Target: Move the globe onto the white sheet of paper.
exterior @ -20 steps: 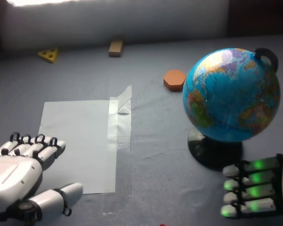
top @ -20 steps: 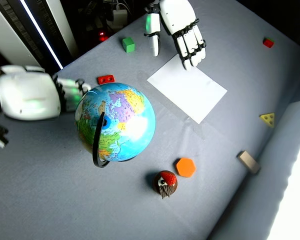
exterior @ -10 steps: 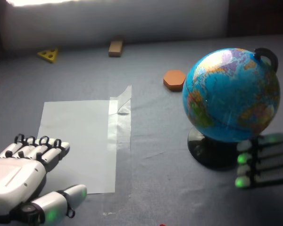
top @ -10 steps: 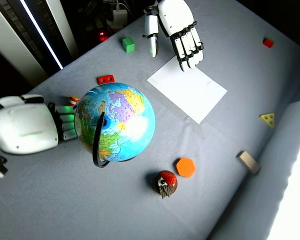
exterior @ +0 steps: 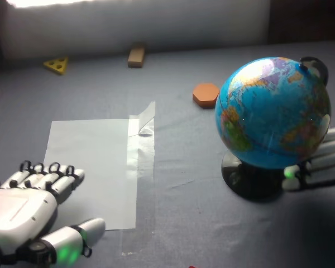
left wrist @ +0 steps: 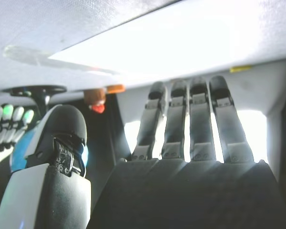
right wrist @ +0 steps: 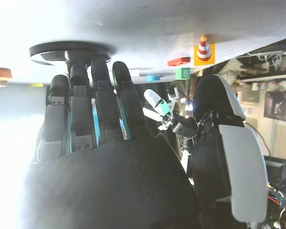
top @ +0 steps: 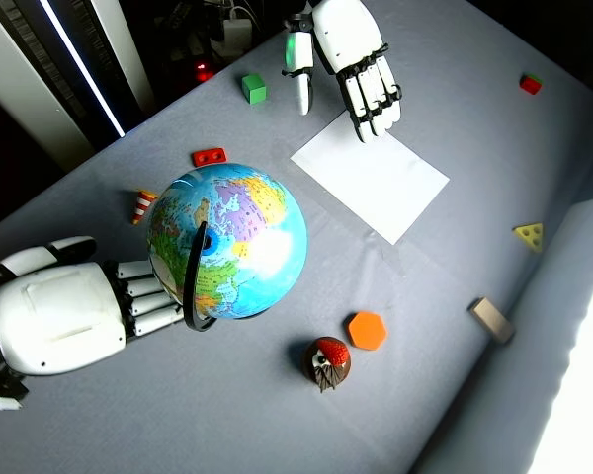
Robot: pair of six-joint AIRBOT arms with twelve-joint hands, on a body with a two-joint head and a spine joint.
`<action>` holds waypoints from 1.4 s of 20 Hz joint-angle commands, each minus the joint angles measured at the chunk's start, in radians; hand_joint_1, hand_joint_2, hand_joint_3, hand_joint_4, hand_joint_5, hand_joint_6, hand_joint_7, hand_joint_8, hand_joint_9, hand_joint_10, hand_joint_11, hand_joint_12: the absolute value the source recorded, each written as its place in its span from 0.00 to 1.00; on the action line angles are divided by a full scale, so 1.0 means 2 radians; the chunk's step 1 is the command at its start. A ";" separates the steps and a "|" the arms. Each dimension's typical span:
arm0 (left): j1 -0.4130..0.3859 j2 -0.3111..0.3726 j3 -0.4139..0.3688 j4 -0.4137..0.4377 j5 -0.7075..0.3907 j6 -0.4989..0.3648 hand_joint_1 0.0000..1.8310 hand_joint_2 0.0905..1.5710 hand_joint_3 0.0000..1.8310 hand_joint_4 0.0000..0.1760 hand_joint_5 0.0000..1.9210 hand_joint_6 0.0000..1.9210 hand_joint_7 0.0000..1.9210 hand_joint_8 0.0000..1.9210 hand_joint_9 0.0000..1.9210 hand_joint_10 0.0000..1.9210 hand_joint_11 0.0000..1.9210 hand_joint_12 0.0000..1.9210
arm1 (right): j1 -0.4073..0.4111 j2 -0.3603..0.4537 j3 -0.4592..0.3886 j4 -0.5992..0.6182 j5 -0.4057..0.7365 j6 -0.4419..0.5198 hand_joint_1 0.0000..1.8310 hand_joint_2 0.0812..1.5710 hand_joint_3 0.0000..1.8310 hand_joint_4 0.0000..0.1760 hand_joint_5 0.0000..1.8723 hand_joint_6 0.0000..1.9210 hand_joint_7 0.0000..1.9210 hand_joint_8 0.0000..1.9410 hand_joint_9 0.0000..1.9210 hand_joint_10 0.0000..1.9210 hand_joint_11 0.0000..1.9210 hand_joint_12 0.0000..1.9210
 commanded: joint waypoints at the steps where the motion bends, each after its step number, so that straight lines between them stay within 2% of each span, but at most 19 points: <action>1: -0.004 -0.003 0.005 0.024 -0.047 -0.001 0.00 0.77 0.00 0.13 0.06 0.00 0.05 0.00 0.05 0.00 0.00 0.12 | 0.010 -0.004 0.010 0.018 0.027 0.007 0.00 0.73 0.00 0.00 0.11 0.00 0.13 0.00 0.09 0.00 0.00 0.08; 6: -0.003 -0.006 0.010 0.025 -0.041 -0.003 0.00 0.77 0.00 0.13 0.06 0.00 0.05 0.00 0.06 0.00 0.00 0.12 | 0.032 -0.020 0.033 0.001 0.014 0.006 0.00 0.73 0.00 0.00 0.11 0.00 0.13 0.00 0.09 0.00 0.00 0.08; 8: -0.005 -0.006 0.010 0.026 -0.041 -0.003 0.00 0.77 0.00 0.13 0.06 0.00 0.05 0.00 0.06 0.00 0.00 0.12 | 0.038 -0.027 0.034 0.001 0.003 -0.008 0.00 0.73 0.00 0.00 0.11 0.00 0.12 0.00 0.09 0.00 0.00 0.08; 10: -0.011 -0.010 0.012 0.028 -0.041 -0.003 0.00 0.77 0.00 0.10 0.06 0.00 0.05 0.00 0.06 0.00 0.00 0.12 | 0.039 -0.032 0.034 0.001 0.005 -0.015 0.00 0.73 0.00 0.00 0.11 0.00 0.12 0.00 0.09 0.00 0.00 0.08; 17: -0.014 -0.013 0.018 0.027 -0.027 0.000 0.00 0.77 0.00 0.10 0.06 0.00 0.05 0.00 0.06 0.00 0.00 0.12 | 0.039 -0.051 0.034 0.005 -0.016 -0.029 0.00 0.73 0.00 0.00 0.12 0.00 0.12 0.00 0.09 0.00 0.00 0.10; 21: -0.012 -0.008 0.016 0.029 -0.027 -0.003 0.00 0.77 0.00 0.10 0.06 0.00 0.05 0.00 0.06 0.00 0.00 0.12 | 0.039 -0.060 0.025 -0.001 -0.024 -0.033 0.00 0.73 0.00 0.00 0.12 0.00 0.12 0.00 0.09 0.00 0.00 0.10; 28: -0.006 -0.010 0.013 0.031 -0.023 -0.005 0.00 0.77 0.00 0.10 0.06 0.00 0.05 0.00 0.06 0.00 0.00 0.12 | 0.059 -0.081 0.001 -0.021 -0.071 -0.027 0.00 0.73 0.00 0.00 0.11 0.00 0.12 0.00 0.09 0.00 0.00 0.08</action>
